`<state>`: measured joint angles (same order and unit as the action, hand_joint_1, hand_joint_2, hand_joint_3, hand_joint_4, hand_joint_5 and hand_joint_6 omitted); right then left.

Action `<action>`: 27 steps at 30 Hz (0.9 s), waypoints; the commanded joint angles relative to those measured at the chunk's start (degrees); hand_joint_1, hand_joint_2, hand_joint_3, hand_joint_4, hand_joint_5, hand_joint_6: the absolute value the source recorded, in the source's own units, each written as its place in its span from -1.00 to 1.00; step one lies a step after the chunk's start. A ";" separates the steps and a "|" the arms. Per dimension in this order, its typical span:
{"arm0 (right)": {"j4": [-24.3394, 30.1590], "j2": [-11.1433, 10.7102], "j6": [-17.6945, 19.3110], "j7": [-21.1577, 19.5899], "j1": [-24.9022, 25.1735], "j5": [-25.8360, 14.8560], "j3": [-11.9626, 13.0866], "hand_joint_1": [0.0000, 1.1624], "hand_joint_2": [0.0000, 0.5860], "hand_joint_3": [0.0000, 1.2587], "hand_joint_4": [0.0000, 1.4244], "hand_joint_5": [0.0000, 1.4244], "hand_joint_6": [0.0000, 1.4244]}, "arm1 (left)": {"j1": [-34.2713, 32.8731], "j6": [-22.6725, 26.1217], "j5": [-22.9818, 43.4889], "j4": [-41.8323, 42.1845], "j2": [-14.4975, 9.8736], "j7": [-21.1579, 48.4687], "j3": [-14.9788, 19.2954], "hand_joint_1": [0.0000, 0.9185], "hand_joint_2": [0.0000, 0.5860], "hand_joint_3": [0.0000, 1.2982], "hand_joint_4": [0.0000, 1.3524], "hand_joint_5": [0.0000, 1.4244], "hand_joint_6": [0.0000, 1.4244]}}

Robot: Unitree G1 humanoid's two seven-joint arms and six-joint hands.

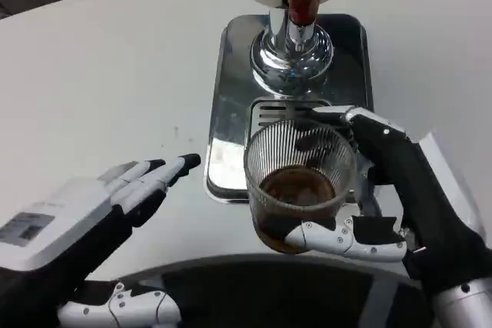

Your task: Grasp the cup under the faucet to collect the drink, then remove the cup.

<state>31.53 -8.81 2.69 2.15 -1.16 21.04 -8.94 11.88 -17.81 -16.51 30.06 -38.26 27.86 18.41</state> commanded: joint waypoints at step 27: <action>2.19 -0.99 3.02 6.30 -0.05 -4.64 -3.46 0.82 -0.69 0.55 0.57 0.83 0.99 | 10.34 1.86 -2.58 8.23 0.43 0.44 5.23 -1.00 -0.72 -1.00 -1.00 -1.00 -1.00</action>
<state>31.64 -9.97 3.69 8.18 -0.76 17.58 -11.87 21.31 -15.13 -18.88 37.70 -37.83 28.07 23.58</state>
